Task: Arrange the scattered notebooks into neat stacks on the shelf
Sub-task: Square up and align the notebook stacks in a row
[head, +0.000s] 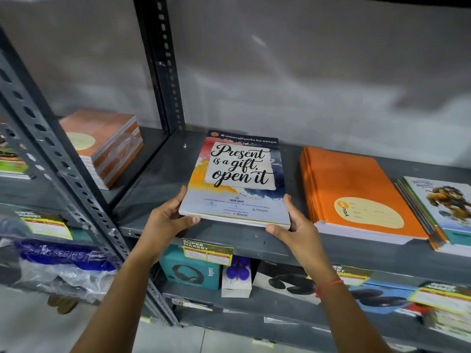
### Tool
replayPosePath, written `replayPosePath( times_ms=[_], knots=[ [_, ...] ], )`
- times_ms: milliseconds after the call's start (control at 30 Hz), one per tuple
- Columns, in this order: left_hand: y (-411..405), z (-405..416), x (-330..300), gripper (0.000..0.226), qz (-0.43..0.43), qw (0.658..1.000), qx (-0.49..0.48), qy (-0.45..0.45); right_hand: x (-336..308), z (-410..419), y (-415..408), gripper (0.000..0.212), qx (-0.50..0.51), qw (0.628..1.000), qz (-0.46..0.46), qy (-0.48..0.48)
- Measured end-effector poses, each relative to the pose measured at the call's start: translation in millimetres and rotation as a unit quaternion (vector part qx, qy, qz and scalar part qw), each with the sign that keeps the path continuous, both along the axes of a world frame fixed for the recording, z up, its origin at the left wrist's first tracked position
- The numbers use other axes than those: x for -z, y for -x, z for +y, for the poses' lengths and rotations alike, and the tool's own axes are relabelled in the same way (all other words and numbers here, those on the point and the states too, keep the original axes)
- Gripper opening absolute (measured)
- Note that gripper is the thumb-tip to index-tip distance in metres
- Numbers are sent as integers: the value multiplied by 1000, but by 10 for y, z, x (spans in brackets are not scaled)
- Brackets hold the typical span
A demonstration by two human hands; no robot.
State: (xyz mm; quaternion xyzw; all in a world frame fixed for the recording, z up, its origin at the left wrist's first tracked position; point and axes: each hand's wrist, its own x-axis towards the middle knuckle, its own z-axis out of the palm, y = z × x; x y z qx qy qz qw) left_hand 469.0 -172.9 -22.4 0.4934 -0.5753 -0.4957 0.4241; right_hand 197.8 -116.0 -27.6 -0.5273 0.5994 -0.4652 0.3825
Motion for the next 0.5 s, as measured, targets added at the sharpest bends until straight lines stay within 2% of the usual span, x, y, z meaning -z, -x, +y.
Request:
replayPosePath(
  times_ms=[200, 500],
  knots=[
    [-13, 3, -9, 74, 0, 1000, 21, 1, 5, 4, 35, 84, -7, 999, -34, -14],
    [43, 2, 27, 67, 21, 1000, -14, 6, 74, -39, 20, 76, 30, 999, -29, 3]
  ],
)
